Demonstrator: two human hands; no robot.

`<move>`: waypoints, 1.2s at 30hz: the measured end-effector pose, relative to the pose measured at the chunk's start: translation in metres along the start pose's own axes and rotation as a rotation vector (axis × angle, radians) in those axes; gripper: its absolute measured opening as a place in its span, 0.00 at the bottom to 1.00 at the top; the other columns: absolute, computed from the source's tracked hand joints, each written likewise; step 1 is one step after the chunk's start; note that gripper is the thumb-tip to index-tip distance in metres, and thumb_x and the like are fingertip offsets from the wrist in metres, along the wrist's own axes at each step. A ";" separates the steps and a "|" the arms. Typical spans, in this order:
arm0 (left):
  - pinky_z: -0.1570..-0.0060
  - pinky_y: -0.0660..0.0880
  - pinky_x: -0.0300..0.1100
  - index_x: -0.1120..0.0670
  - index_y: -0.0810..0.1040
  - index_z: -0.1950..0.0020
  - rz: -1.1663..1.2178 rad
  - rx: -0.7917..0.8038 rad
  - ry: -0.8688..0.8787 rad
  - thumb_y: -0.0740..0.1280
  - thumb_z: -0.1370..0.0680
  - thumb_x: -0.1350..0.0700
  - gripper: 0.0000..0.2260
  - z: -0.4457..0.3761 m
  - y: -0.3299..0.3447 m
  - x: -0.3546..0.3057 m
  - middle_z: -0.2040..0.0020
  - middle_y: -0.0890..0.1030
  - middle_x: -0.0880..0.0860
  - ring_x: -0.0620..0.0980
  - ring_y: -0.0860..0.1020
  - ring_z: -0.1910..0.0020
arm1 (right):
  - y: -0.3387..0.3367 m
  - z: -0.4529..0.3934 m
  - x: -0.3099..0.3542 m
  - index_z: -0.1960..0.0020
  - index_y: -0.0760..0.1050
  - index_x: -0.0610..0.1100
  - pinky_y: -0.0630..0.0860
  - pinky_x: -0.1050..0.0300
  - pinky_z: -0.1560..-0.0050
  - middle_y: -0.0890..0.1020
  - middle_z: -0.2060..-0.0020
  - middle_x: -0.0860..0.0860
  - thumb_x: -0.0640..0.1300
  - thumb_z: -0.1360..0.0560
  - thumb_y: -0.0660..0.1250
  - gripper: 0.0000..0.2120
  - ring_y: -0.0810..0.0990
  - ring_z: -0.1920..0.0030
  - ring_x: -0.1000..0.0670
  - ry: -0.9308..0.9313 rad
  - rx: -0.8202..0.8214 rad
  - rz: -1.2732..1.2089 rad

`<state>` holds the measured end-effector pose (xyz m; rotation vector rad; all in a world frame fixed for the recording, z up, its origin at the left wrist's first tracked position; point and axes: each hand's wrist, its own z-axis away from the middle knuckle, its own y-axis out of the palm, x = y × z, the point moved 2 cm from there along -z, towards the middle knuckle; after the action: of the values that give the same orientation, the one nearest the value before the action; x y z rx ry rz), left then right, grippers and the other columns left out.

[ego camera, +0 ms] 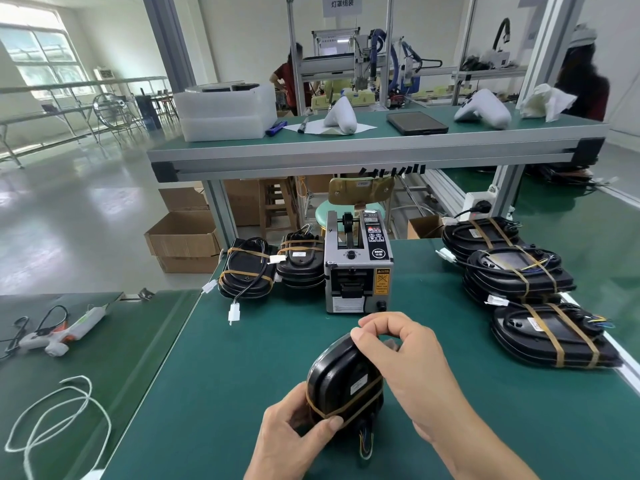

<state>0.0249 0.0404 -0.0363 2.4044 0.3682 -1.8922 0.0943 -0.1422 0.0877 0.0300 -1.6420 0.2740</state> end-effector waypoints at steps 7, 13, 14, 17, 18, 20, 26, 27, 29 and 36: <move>0.45 0.83 0.41 0.44 0.85 0.36 -0.012 -0.003 -0.001 0.81 0.28 0.39 0.22 0.000 -0.001 0.001 0.49 0.89 0.54 0.52 0.88 0.49 | 0.003 0.001 0.002 0.60 0.82 0.53 0.71 0.60 0.44 0.81 0.47 0.64 0.61 0.34 0.75 0.12 0.79 0.44 0.62 -0.037 -0.013 0.044; 0.46 0.83 0.41 0.44 0.85 0.38 -0.023 -0.005 0.003 0.80 0.28 0.38 0.22 -0.001 0.000 0.002 0.50 0.89 0.54 0.50 0.87 0.51 | 0.003 -0.002 -0.001 0.63 0.81 0.53 0.70 0.60 0.45 0.81 0.49 0.64 0.51 0.30 0.79 0.08 0.79 0.46 0.61 -0.032 -0.028 0.079; 0.46 0.83 0.41 0.45 0.85 0.38 -0.026 -0.003 0.004 0.80 0.28 0.38 0.21 -0.001 0.000 0.002 0.51 0.89 0.54 0.50 0.87 0.51 | 0.004 -0.002 0.000 0.64 0.81 0.53 0.70 0.60 0.47 0.81 0.50 0.64 0.50 0.30 0.79 0.08 0.79 0.47 0.61 -0.031 -0.041 0.088; 0.46 0.83 0.42 0.45 0.85 0.38 -0.021 0.004 0.003 0.81 0.27 0.39 0.21 0.000 0.000 0.002 0.50 0.89 0.54 0.53 0.87 0.50 | 0.006 -0.002 0.001 0.63 0.80 0.53 0.69 0.62 0.51 0.81 0.51 0.63 0.49 0.29 0.79 0.08 0.79 0.51 0.62 -0.036 -0.060 0.098; 0.46 0.83 0.42 0.45 0.85 0.38 -0.017 0.005 0.001 0.81 0.27 0.40 0.21 -0.001 0.000 0.002 0.50 0.89 0.54 0.53 0.88 0.50 | 0.006 -0.002 0.001 0.61 0.80 0.54 0.69 0.62 0.52 0.80 0.51 0.63 0.50 0.29 0.78 0.07 0.78 0.53 0.63 -0.038 -0.056 0.098; 0.45 0.82 0.41 0.45 0.85 0.38 -0.007 0.008 -0.003 0.81 0.27 0.41 0.20 -0.001 -0.001 0.002 0.50 0.89 0.55 0.53 0.88 0.50 | 0.006 -0.001 0.001 0.57 0.81 0.58 0.70 0.62 0.54 0.80 0.50 0.63 0.50 0.27 0.76 0.05 0.76 0.58 0.63 -0.036 -0.049 0.107; 0.45 0.82 0.40 0.46 0.85 0.37 -0.001 0.005 -0.012 0.81 0.27 0.41 0.21 -0.001 -0.001 0.003 0.49 0.89 0.55 0.52 0.88 0.49 | 0.011 -0.003 -0.003 0.55 0.81 0.61 0.71 0.61 0.55 0.80 0.51 0.62 0.47 0.24 0.72 0.08 0.75 0.62 0.60 -0.034 -0.060 0.079; 0.45 0.82 0.41 0.46 0.85 0.37 -0.001 0.005 -0.014 0.81 0.27 0.41 0.21 -0.001 -0.001 0.003 0.49 0.89 0.55 0.52 0.88 0.49 | 0.012 -0.003 -0.003 0.54 0.80 0.61 0.71 0.61 0.55 0.80 0.51 0.61 0.47 0.23 0.71 0.08 0.75 0.61 0.59 -0.035 -0.060 0.077; 0.45 0.82 0.41 0.46 0.85 0.37 -0.003 0.005 -0.012 0.81 0.27 0.41 0.21 -0.001 -0.001 0.003 0.50 0.89 0.55 0.53 0.88 0.49 | 0.013 -0.004 -0.005 0.54 0.80 0.62 0.71 0.60 0.56 0.81 0.54 0.59 0.47 0.23 0.70 0.09 0.76 0.61 0.56 -0.021 -0.069 0.063; 0.46 0.83 0.43 0.44 0.85 0.38 -0.012 0.003 -0.003 0.81 0.28 0.40 0.20 0.000 -0.001 0.001 0.51 0.89 0.55 0.52 0.88 0.51 | 0.011 0.000 -0.005 0.53 0.79 0.64 0.70 0.63 0.56 0.79 0.51 0.64 0.51 0.26 0.74 0.08 0.76 0.57 0.63 -0.030 -0.101 0.093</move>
<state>0.0254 0.0412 -0.0373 2.4064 0.3809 -1.9028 0.0932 -0.1323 0.0807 -0.1200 -1.6877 0.2625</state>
